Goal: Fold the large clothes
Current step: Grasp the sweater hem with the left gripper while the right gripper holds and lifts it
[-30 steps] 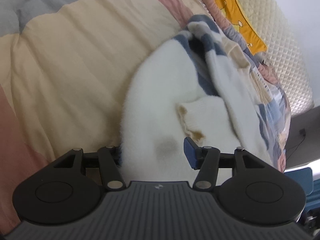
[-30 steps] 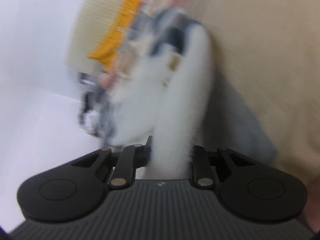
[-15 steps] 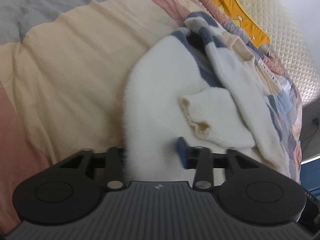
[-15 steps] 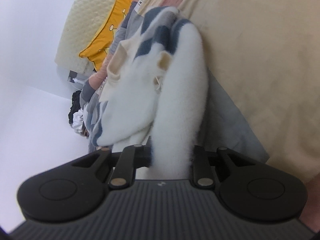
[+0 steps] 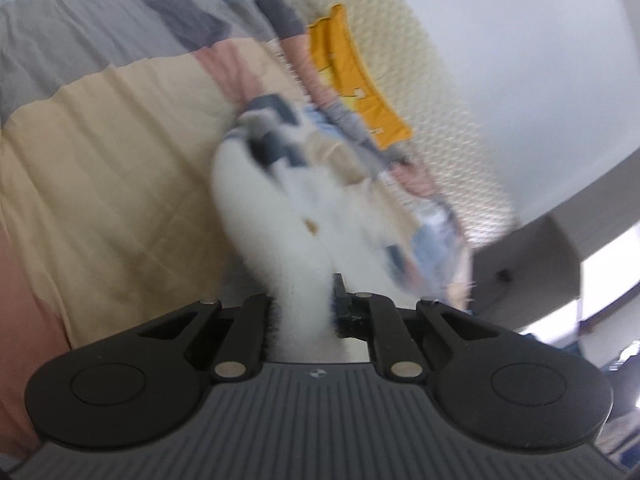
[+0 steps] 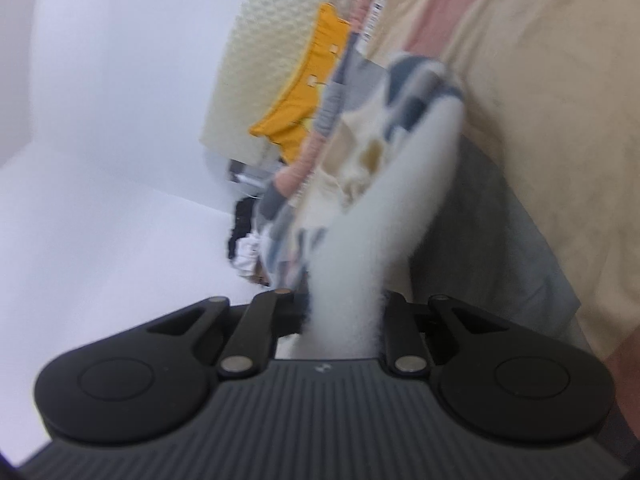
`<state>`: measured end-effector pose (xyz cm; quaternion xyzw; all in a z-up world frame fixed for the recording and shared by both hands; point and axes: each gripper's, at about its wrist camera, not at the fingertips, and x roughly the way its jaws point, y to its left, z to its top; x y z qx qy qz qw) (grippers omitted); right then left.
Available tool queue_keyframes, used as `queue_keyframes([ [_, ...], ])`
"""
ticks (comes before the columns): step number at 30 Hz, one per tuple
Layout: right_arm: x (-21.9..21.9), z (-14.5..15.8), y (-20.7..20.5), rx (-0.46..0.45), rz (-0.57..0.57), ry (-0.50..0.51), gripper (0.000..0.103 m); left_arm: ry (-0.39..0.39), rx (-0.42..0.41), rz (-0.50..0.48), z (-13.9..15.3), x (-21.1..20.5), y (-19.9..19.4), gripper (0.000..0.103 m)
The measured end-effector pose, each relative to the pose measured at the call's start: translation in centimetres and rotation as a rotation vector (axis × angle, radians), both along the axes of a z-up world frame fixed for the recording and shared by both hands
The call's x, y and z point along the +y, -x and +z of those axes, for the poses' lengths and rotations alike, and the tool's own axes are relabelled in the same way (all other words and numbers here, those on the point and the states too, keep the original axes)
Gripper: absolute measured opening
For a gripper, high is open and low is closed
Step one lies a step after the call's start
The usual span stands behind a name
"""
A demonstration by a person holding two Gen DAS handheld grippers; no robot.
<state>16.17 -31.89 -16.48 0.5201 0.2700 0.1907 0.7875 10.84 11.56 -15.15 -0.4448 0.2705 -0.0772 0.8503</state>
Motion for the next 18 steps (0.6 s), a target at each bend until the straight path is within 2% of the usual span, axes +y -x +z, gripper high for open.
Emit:
queue_keyframes([
  [2,0.0,1.7,0.5,-0.032,0.006,0.0,0.018,0.05,-0.032,-0.018,1.4,0.8,1.1,0.012],
  [7,-0.3,7.1,1.7,-0.123,0.055,0.006,0.018,0.113,-0.119,-0.031,6.2,2.3,3.6,0.012],
  [12,-1.4,12.0,4.3,-0.239,0.123,0.046,0.018,0.147,-0.225,-0.073,10.3,3.4,7.7,0.012],
  [16,-2.9,13.1,6.1,-0.267,0.199,-0.014,0.018,0.217,-0.302,-0.083,10.9,3.7,12.5,0.012],
  [18,-3.3,13.6,7.4,-0.284,0.225,0.0,0.018,0.239,-0.333,-0.066,10.2,3.6,15.2,0.012],
])
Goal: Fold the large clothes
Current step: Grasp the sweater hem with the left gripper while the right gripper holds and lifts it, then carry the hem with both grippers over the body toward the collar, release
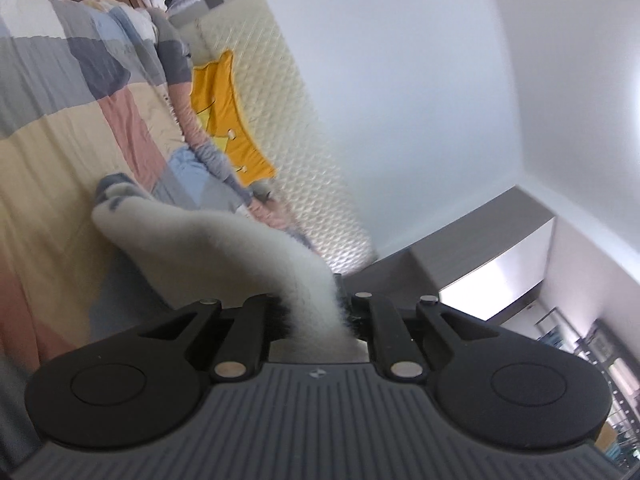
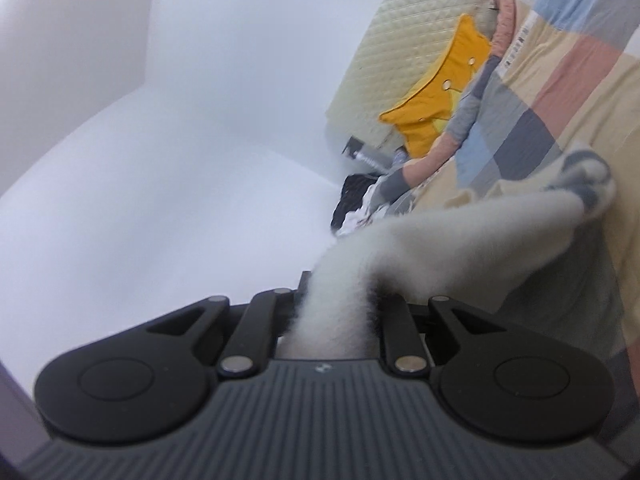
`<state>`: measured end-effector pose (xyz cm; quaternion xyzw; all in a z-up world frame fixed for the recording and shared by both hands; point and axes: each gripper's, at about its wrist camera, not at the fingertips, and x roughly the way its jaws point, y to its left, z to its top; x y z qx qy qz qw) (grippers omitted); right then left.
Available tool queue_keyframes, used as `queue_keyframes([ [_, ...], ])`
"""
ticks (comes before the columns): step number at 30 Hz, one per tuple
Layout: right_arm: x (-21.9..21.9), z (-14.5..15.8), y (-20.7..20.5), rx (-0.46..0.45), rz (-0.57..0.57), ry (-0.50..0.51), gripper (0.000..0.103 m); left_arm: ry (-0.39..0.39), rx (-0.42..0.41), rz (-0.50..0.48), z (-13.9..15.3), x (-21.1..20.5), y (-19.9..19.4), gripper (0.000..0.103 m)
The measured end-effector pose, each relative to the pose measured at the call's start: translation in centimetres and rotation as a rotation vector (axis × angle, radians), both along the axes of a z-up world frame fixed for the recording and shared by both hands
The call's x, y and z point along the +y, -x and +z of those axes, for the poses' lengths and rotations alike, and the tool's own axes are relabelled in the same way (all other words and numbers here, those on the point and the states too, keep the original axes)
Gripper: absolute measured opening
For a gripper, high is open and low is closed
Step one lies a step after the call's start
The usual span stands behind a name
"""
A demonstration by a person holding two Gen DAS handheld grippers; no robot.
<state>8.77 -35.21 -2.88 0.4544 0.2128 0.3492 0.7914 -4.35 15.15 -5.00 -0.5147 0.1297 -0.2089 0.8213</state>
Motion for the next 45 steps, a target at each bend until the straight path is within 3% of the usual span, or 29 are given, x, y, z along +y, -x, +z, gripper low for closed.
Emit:
queue_keyframes([
  [3,-0.3,-0.4,2.2,-0.028,0.011,0.069,0.018,0.051,0.004,0.014,-2.4,-0.3,3.1,0.012],
  [5,-0.6,-2.0,3.1,0.019,0.002,0.075,0.018,0.065,0.037,0.006,-4.0,-0.7,4.1,0.012],
  [11,-1.3,-6.0,3.1,0.139,-0.015,0.08,0.018,0.059,0.076,-0.009,-5.5,-0.7,2.5,0.012],
  [18,-0.3,-2.9,-3.3,0.142,-0.103,0.063,0.019,-0.045,0.007,0.074,-1.3,-0.1,-7.7,0.013],
  [23,1.2,-2.9,-11.1,0.144,-0.219,0.123,0.019,-0.082,0.038,0.101,-1.6,0.7,-16.8,0.013],
  [27,2.6,-6.0,-17.2,0.22,-0.25,0.139,0.019,-0.126,0.137,0.125,-3.3,1.4,-23.4,0.013],
  [35,3.7,-11.0,-23.2,0.281,-0.261,0.232,0.019,-0.255,0.229,0.109,-9.1,2.3,-33.2,0.013],
  [42,4.0,-15.2,-26.2,0.321,-0.266,0.268,0.019,-0.323,0.282,0.103,-14.0,2.7,-37.8,0.013],
  [45,5.0,-16.5,-27.7,0.315,-0.274,0.331,0.02,-0.342,0.307,0.107,-16.0,3.0,-39.3,0.014],
])
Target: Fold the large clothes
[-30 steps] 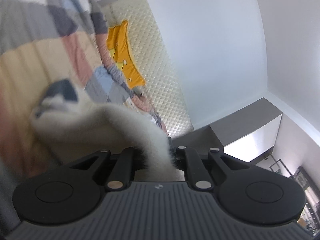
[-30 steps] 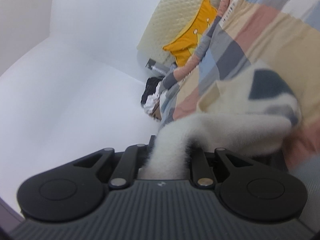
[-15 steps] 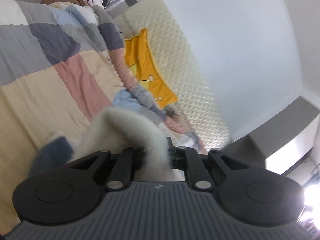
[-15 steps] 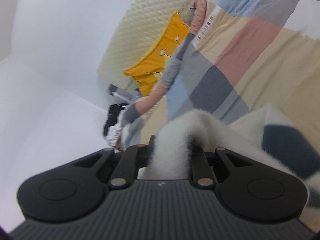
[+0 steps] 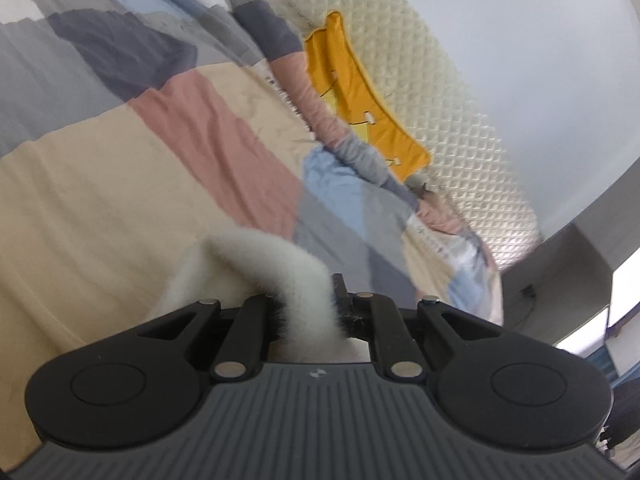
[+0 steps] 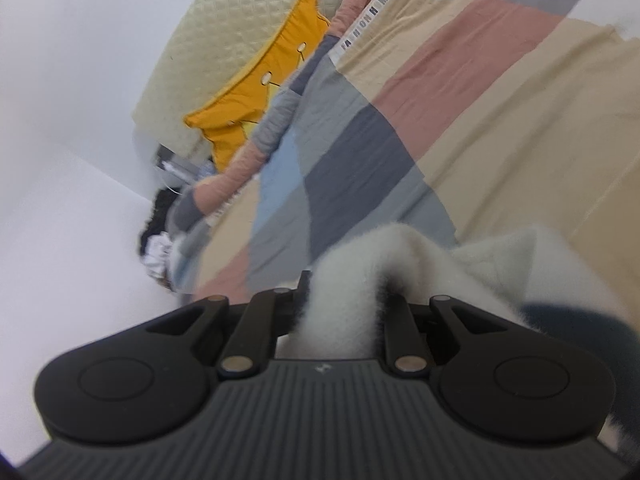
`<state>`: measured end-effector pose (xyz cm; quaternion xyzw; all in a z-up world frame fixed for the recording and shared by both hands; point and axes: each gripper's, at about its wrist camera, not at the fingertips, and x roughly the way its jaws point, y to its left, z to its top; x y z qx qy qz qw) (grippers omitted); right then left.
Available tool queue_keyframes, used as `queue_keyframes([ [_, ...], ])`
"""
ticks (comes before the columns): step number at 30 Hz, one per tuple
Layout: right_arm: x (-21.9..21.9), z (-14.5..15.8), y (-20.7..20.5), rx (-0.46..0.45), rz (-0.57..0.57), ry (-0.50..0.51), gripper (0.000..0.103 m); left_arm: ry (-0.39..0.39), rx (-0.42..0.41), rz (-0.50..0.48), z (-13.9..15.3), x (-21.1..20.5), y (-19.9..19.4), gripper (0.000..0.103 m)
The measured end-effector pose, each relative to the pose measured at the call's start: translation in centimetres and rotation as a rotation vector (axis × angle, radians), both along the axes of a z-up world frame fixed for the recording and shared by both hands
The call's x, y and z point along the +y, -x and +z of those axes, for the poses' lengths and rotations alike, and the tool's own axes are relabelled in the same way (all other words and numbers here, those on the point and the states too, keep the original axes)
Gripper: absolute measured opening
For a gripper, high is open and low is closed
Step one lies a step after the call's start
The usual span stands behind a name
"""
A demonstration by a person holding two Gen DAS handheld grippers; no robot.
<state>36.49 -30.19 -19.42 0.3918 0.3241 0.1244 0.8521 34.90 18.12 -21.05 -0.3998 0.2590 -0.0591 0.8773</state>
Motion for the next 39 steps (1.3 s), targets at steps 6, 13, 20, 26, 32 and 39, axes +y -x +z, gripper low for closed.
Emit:
queue_keyframes([
  [6,0.0,-2.9,-2.0,0.043,0.03,-0.009,0.019,0.064,0.039,-0.007,-2.5,0.9,-1.1,0.016],
  [13,-0.4,-1.8,-0.5,0.03,0.043,-0.063,0.027,0.07,-0.029,-0.002,-0.1,0.8,1.8,0.064],
  [20,0.7,1.6,2.7,-0.026,0.104,0.075,0.059,-0.089,-0.048,-0.005,3.8,-1.4,7.1,0.067],
  [26,1.9,3.8,7.6,-0.061,0.172,0.135,0.059,-0.402,0.051,-0.111,5.8,-6.2,10.0,0.067],
  [32,4.9,4.8,10.5,-0.083,0.292,0.298,0.059,-0.503,0.115,-0.253,4.8,-9.9,10.1,0.067],
  [39,8.1,2.7,8.7,-0.029,0.333,0.528,0.041,-0.588,0.162,-0.197,2.9,-10.9,7.5,0.067],
])
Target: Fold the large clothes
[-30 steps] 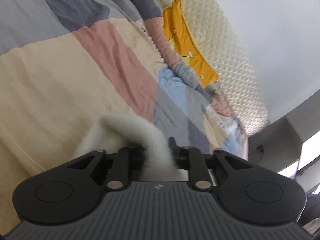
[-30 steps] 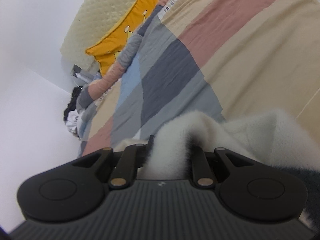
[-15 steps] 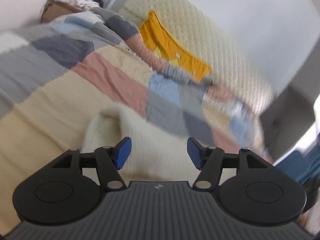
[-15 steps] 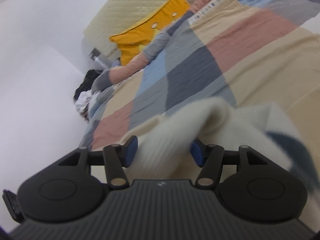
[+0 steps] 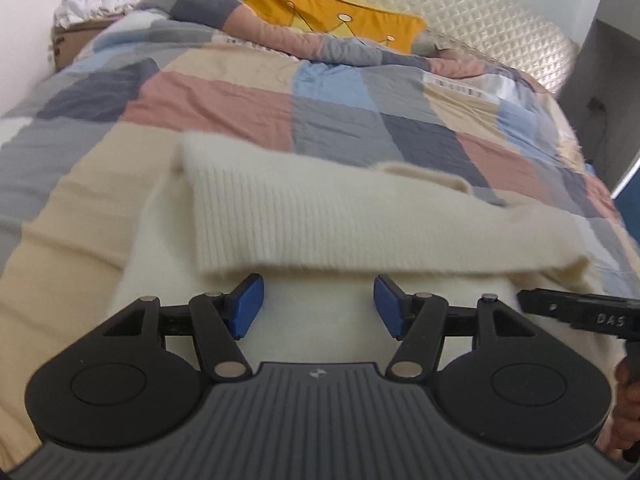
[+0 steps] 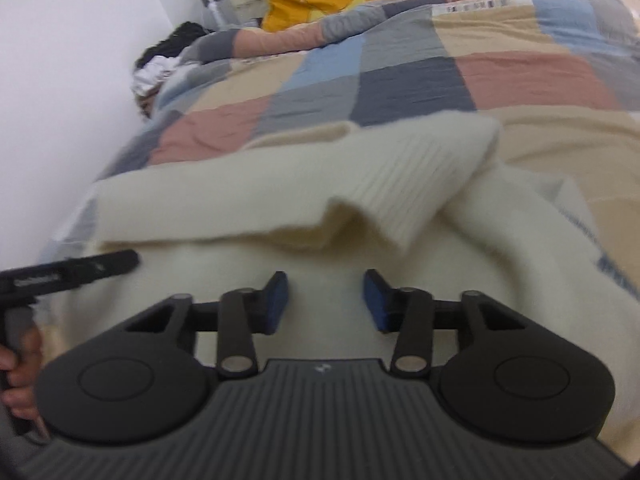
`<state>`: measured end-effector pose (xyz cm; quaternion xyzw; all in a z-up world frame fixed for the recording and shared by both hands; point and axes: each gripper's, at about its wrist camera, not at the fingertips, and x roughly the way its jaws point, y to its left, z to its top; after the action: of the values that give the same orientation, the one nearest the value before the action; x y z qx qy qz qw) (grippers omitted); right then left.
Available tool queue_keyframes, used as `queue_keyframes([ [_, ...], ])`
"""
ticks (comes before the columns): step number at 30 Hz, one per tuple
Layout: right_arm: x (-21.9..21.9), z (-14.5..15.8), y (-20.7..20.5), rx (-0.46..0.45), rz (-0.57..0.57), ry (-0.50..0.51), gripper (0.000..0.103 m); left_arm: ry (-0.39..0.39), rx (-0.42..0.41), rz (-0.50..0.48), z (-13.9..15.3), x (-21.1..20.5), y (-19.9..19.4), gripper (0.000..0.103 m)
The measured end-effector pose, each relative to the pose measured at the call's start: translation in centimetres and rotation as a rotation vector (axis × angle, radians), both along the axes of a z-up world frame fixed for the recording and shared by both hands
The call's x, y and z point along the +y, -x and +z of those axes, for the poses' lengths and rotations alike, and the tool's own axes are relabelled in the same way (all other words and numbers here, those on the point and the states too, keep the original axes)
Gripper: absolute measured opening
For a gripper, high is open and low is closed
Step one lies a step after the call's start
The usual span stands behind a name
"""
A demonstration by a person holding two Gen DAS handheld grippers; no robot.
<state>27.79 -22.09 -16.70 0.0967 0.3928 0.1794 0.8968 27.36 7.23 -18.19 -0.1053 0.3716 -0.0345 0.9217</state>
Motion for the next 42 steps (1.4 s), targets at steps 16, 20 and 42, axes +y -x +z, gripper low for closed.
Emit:
queue_keyframes([
  [16,1.7,-0.5,-8.5,-0.225,-0.067,0.103,0.039,0.151,-0.118,0.224,-0.5,4.5,-8.5,0.067],
  [20,0.7,-1.7,-9.4,-0.254,-0.126,0.053,0.039,0.175,-0.13,0.224,-1.6,4.8,-9.1,0.067],
  [42,-0.4,1.8,-3.8,-0.318,-0.28,0.156,0.051,0.104,-0.097,0.19,-0.3,5.4,-1.7,0.067],
])
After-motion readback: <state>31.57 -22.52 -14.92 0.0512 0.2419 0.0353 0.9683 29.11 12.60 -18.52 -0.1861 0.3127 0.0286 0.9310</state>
